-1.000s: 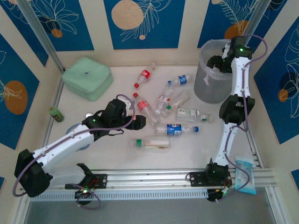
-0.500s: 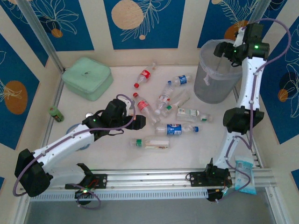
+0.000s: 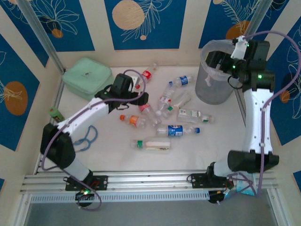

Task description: Put the plastic bottles in the bin

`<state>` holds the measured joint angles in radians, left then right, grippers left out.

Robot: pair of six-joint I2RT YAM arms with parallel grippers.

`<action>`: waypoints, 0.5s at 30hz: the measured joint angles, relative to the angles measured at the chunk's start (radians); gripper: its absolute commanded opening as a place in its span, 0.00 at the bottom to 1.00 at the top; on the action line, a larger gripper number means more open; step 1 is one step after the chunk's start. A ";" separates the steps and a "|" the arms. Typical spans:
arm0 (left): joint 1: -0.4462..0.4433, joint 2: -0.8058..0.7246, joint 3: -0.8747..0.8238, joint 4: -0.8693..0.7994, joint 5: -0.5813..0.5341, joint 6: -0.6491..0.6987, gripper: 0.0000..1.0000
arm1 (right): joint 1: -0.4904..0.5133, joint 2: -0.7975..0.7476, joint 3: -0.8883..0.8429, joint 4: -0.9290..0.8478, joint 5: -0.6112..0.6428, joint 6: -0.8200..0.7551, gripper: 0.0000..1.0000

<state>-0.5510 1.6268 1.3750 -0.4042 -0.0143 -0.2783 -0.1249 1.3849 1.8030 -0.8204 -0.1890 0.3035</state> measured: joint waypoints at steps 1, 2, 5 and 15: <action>0.015 0.044 0.039 0.005 -0.008 0.016 0.97 | 0.000 -0.032 -0.043 0.018 -0.031 0.019 0.89; 0.030 0.091 0.082 0.008 -0.016 0.028 0.97 | 0.000 -0.061 -0.079 0.032 -0.060 0.039 0.89; 0.078 0.237 0.212 0.024 -0.014 0.063 0.97 | 0.002 -0.110 -0.161 0.053 -0.132 0.081 0.89; 0.170 0.669 0.682 0.003 0.036 0.137 1.00 | 0.010 -0.225 -0.400 -0.024 -0.215 0.090 0.89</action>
<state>-0.3809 2.2963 2.0571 -0.4007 0.0216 -0.1417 -0.1146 1.1599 1.4033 -0.8440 -0.4042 0.3935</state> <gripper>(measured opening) 0.996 0.885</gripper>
